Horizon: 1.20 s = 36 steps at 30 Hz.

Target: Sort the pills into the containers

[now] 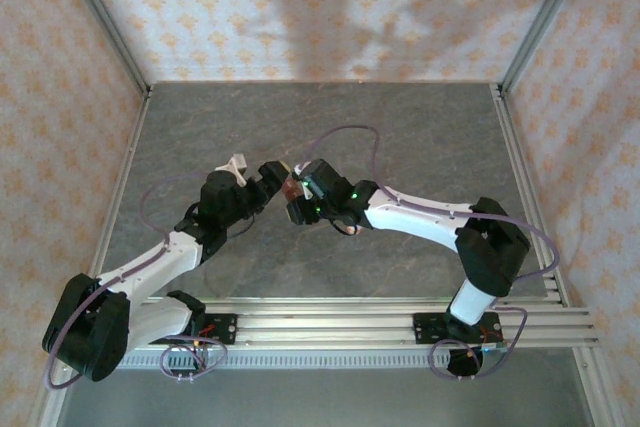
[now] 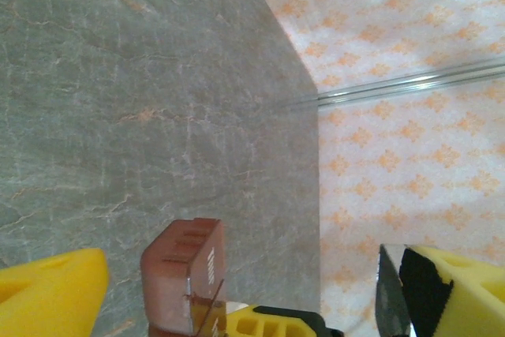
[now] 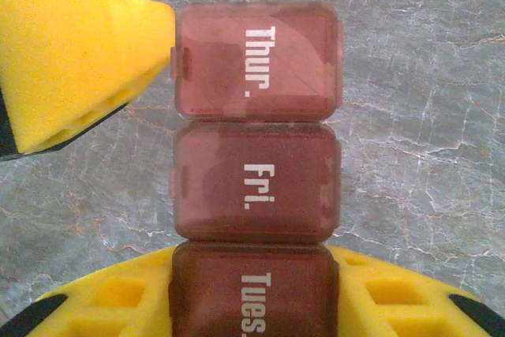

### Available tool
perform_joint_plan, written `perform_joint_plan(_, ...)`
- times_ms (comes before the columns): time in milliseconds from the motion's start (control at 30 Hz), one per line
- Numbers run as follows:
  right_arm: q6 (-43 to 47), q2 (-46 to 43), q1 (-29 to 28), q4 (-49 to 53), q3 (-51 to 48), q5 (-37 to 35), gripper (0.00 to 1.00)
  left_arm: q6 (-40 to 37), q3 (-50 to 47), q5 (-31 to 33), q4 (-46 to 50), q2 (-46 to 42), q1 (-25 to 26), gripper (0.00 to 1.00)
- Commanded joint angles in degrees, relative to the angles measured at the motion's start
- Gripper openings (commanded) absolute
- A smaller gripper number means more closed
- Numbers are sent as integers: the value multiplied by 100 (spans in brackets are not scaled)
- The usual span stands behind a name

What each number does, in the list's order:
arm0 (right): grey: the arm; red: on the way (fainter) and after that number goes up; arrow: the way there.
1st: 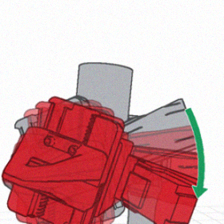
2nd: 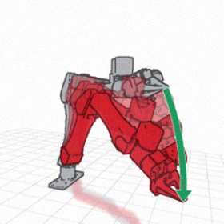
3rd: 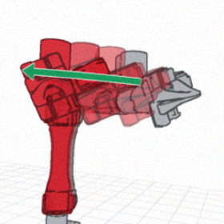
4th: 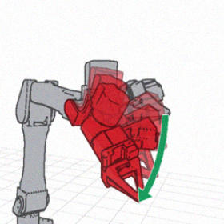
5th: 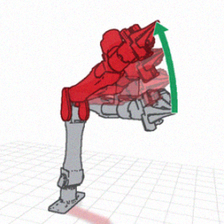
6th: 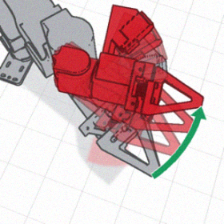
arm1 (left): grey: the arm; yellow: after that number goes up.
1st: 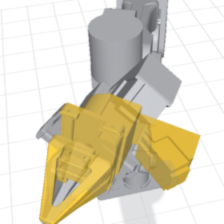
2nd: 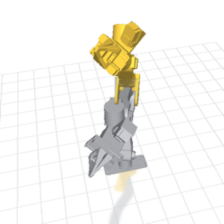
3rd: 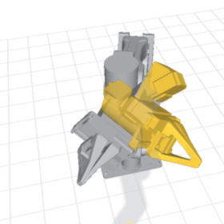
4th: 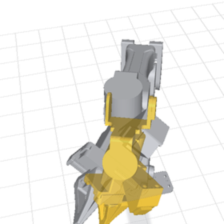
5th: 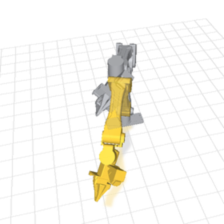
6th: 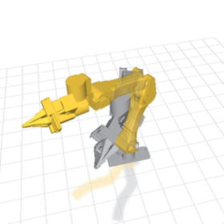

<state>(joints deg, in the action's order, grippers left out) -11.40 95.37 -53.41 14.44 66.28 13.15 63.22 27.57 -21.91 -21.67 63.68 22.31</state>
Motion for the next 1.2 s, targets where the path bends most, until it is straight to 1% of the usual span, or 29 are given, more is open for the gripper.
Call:
perform_joint_plan(0, -95, 33, 23, -148, 66, -31, 42, 169, -84, 43, -398, -35, 77, 96)
perform_joint_plan(400, -133, 120, 18, -167, 122, -25, 42, 330, -147, 76, -579, -97, 164, 96)
perform_joint_plan(800, -152, 178, 25, -174, 175, -40, 42, 340, -243, 171, -452, -303, 230, 96)
perform_joint_plan(1167, -213, 162, 23, -232, 131, 45, 41, 331, -261, 234, -499, -208, 292, 96)
